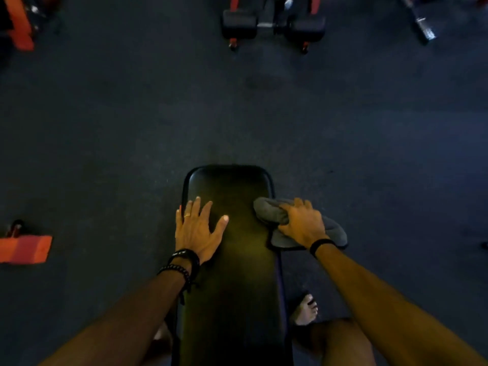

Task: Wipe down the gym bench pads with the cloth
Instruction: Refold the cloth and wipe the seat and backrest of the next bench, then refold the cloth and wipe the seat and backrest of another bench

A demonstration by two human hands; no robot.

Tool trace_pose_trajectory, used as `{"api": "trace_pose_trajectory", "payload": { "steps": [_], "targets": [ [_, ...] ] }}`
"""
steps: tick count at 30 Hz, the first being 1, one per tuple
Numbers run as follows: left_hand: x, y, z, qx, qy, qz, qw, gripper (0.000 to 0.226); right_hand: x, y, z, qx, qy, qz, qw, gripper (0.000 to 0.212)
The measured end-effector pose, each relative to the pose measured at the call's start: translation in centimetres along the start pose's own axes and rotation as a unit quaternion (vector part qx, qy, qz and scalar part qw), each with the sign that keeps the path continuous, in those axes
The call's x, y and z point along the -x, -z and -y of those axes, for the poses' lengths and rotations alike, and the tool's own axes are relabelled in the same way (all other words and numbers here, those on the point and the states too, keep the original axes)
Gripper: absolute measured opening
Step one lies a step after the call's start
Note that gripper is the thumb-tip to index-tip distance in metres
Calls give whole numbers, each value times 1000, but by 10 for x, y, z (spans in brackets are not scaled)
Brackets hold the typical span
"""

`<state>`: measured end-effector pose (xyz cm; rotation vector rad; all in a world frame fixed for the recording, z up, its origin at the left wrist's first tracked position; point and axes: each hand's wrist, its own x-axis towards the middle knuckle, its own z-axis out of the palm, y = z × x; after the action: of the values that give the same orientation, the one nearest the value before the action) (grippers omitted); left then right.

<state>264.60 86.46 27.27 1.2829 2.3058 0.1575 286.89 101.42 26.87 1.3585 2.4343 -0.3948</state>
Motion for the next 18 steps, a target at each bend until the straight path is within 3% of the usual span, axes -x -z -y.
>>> {"api": "trace_pose_trajectory", "payload": {
  "steps": [4,8,14,18],
  "targets": [
    [-18,72,-89,-43,-84,7,996,68,31,77,-84,-19,-118,-32,992,50],
    [-21,118,-225,-96,-177,37,979,67,86,152,-188,-52,-182,-89,978,51],
    [42,132,-463,-97,-324,93,936,63,187,240,-345,-83,-282,-152,944,49],
    [85,133,-563,-123,-411,100,898,66,231,274,-402,-114,-312,-184,925,47]
  ]
}}
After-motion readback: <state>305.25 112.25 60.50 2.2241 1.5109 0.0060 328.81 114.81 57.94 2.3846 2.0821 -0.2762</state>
